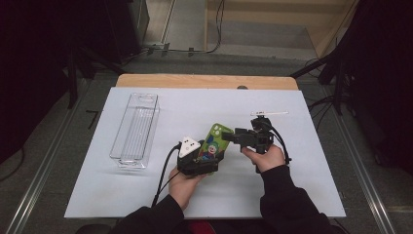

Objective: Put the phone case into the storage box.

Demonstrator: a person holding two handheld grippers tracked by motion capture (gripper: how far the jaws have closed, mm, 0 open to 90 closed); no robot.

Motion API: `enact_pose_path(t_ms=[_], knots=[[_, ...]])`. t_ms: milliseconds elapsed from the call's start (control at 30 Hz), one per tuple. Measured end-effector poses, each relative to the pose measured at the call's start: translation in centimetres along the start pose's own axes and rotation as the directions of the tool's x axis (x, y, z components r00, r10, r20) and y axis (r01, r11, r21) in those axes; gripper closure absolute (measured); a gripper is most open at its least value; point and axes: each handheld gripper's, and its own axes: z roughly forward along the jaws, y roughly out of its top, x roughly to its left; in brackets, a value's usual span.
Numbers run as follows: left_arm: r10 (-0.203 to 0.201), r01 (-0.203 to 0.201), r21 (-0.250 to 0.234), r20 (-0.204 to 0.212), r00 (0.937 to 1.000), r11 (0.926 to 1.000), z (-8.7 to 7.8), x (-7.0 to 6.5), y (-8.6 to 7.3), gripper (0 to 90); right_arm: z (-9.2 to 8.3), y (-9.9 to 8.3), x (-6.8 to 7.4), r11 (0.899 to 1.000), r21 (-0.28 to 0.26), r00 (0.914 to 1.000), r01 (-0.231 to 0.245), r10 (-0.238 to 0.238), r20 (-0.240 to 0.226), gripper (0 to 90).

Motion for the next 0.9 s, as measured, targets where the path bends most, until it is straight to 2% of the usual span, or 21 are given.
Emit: enact_pose_path(t_ms=[100, 267, 433, 567, 633, 767, 900], knots=[[-0.003, 0.003, -0.004, -0.003, 1.0, 1.0, 0.0, 0.0, 0.0, 16.5, 0.3, 0.1, -0.1, 1.0, 0.004, 1.0, -0.01, 0.01, -0.001, 24.1], [-0.01, 0.01, 0.0, -0.002, 1.0, 1.0, 0.1, -0.1, -0.1, 16.4, 0.9, 0.2, -0.2, 0.999, 0.014, 0.9993, -0.035, 0.035, -0.011, 29.8], [-0.029, 0.029, 0.004, 0.007, 0.9995, 0.9996, 0.2, 0.0, -0.2, 16.4, 1.3, 0.2, -0.1, 0.998, 0.02, 0.998, -0.063, 0.063, -0.009, 42.9], [-0.037, 0.037, 0.001, 0.01, 0.9993, 0.9993, 0.2, 0.0, -0.2, 16.4, 1.4, 0.3, -0.4, 0.991, 0.019, 0.9901, -0.133, 0.134, -0.042, 54.0], [-0.04, 0.04, -0.005, 0.009, 0.9992, 0.9992, 0.2, 0.0, -0.2, 16.4, 1.4, 0.4, -0.5, 0.987, 0.018, 0.9861, -0.16, 0.16, -0.044, 58.8], [-0.043, 0.043, -0.018, 0.017, 0.9989, 0.9989, 0.1, 0.0, -0.2, 16.4, 1.1, 0.4, -0.9, 0.983, 0.013, 0.9808, -0.183, 0.184, -0.064, 68.7], [-0.036, 0.036, -0.02, 0.014, 0.9993, 0.9991, 0.1, -0.2, -0.2, 16.4, 1.0, 0.4, -1.1, 0.978, 0.015, 0.9743, -0.208, 0.209, -0.084, 71.5]])
